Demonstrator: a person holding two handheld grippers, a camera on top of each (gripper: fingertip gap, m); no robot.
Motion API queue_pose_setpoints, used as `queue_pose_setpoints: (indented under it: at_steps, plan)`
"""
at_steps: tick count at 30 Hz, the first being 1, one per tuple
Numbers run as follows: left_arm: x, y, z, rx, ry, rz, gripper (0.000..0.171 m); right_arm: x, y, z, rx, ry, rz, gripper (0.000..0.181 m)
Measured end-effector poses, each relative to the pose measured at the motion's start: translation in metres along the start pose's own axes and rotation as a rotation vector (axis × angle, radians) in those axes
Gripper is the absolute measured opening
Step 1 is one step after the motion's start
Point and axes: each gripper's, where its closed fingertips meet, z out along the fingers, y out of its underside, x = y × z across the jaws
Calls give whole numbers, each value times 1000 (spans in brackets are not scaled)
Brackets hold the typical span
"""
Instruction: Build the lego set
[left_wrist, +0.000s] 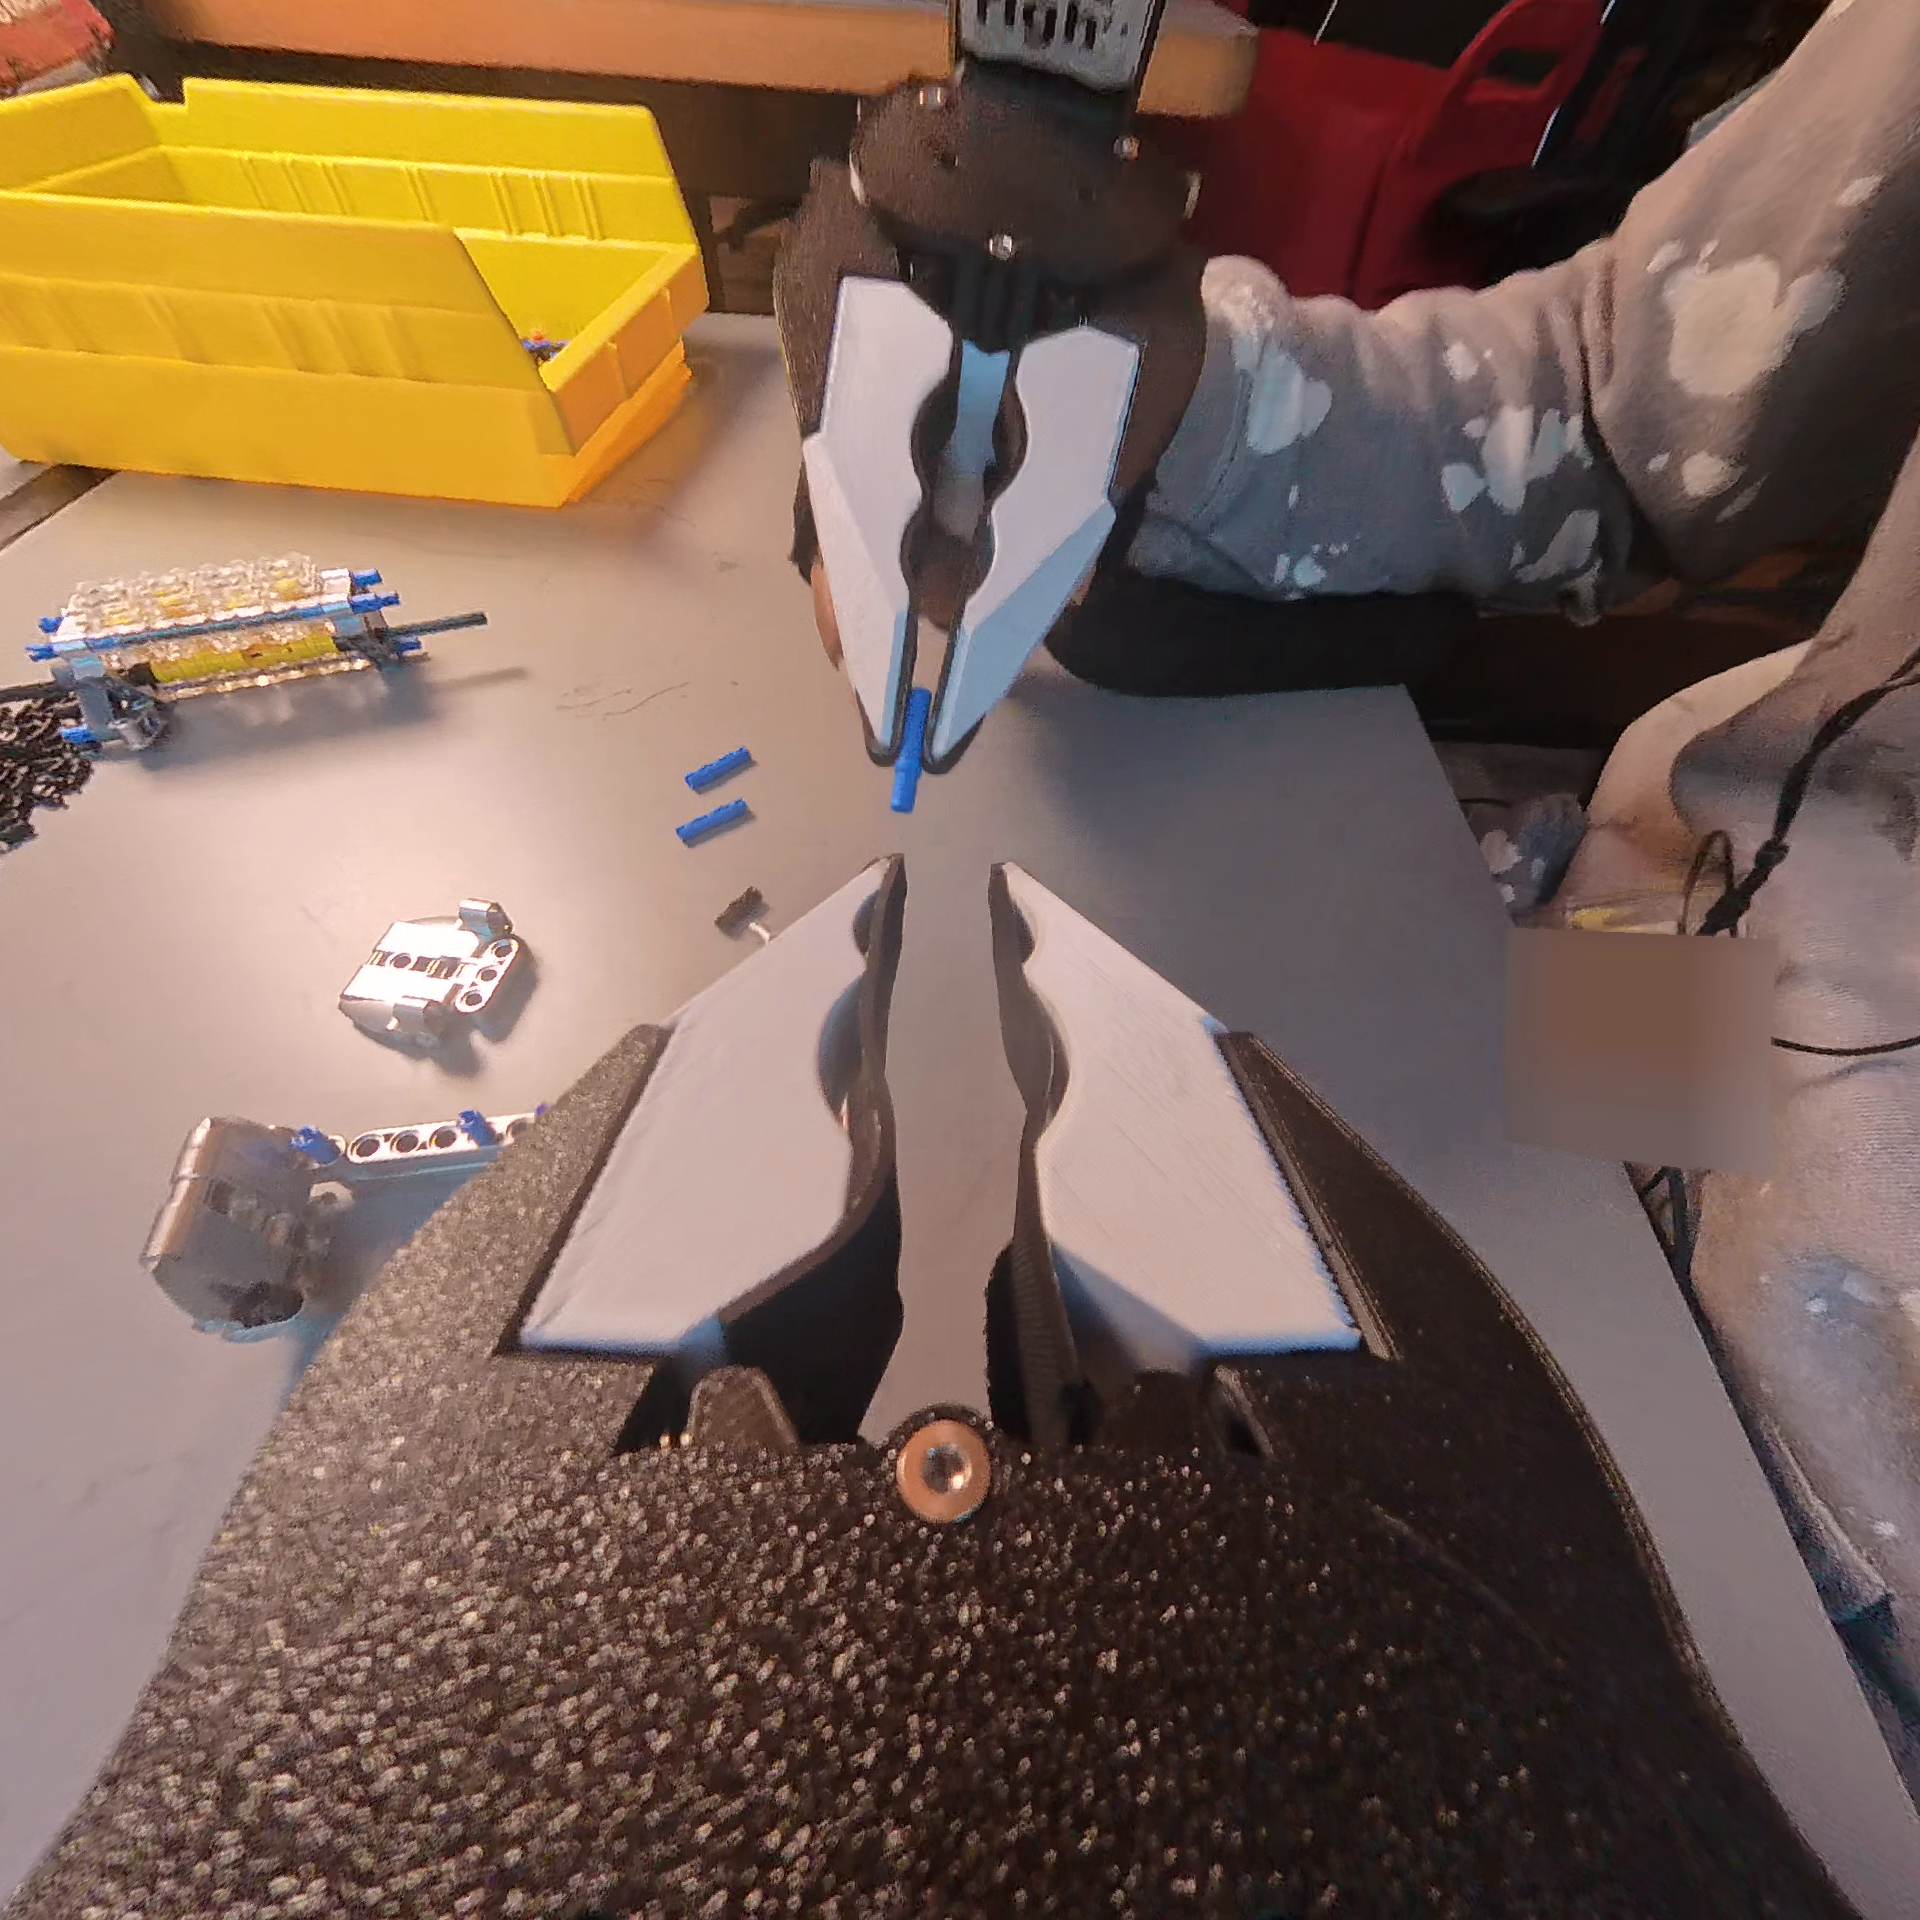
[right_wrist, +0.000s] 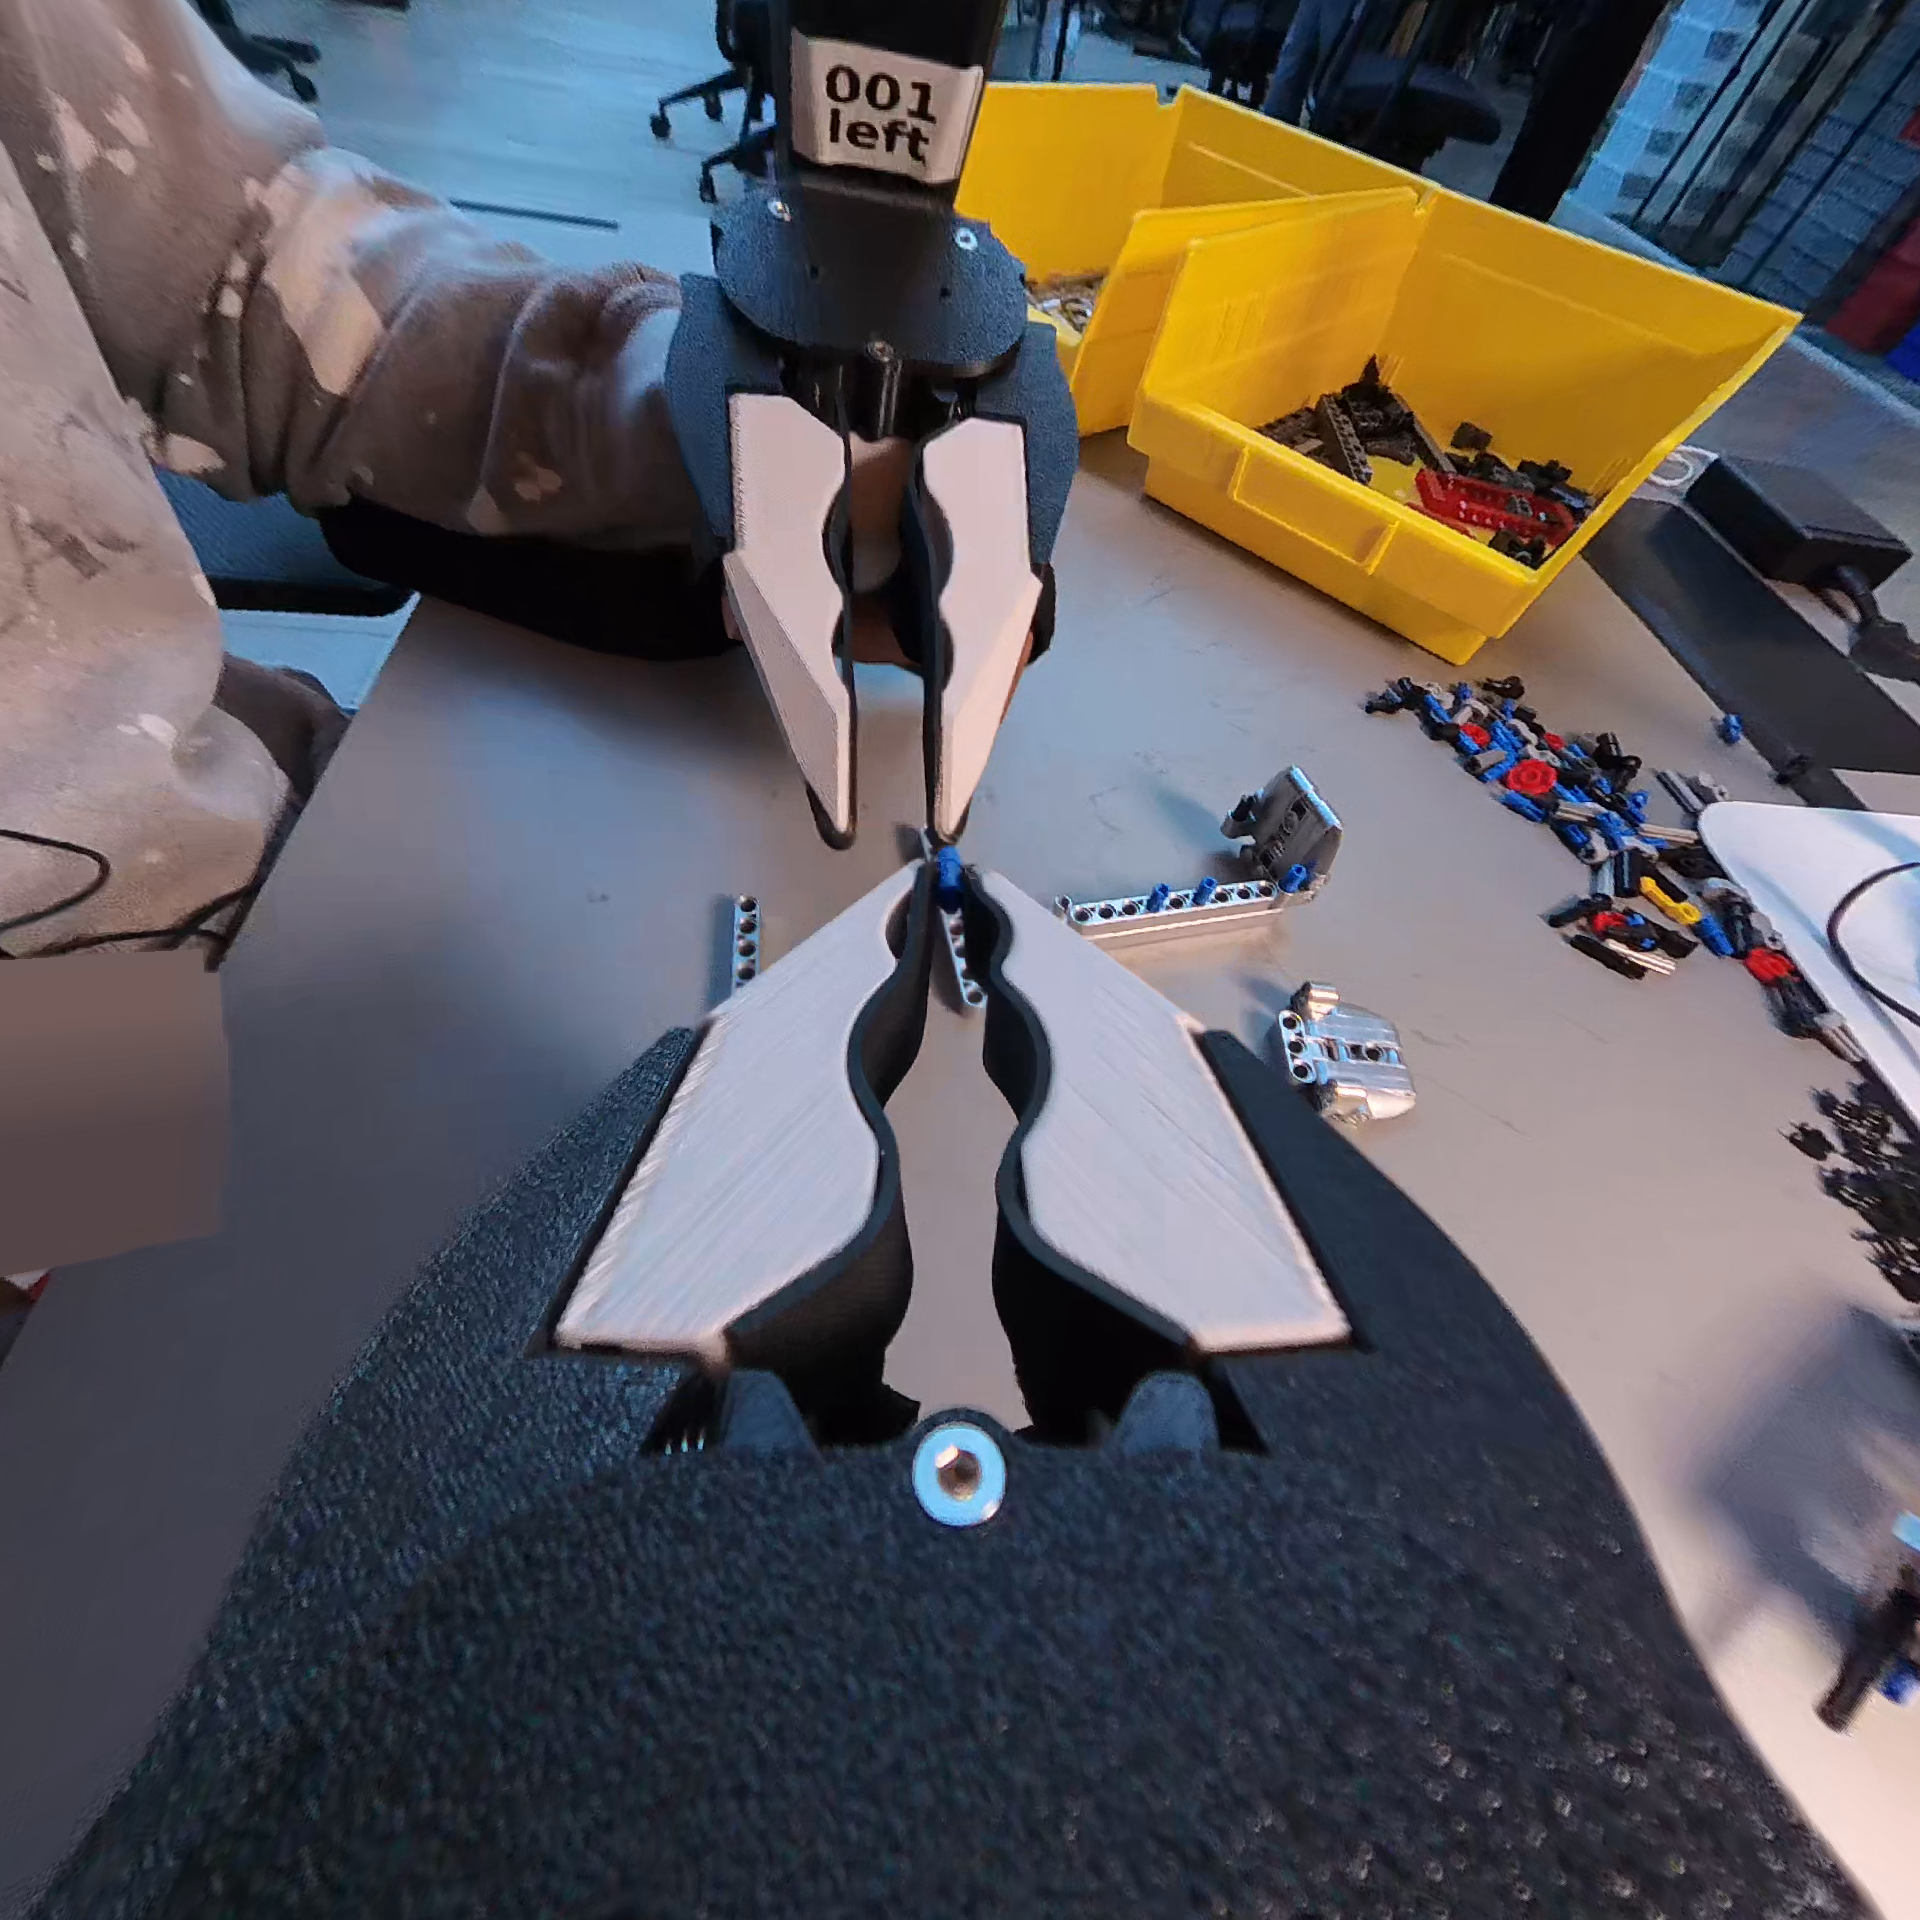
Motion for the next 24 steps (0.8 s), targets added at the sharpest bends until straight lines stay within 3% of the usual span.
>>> queue_pose_setpoints:
  at_steps: [9,16,24]
  plan:
    - [30,49,1,-296,145,28,22,-18,24,-15,-345,-56,-84,3]
    - [32,73,2,-429,106,96,27,-31,31,-18,-522,-97,-120,2]
    - [31,78,2,-452,98,79,6,-36,31,-6,-602,-116,-152,2]
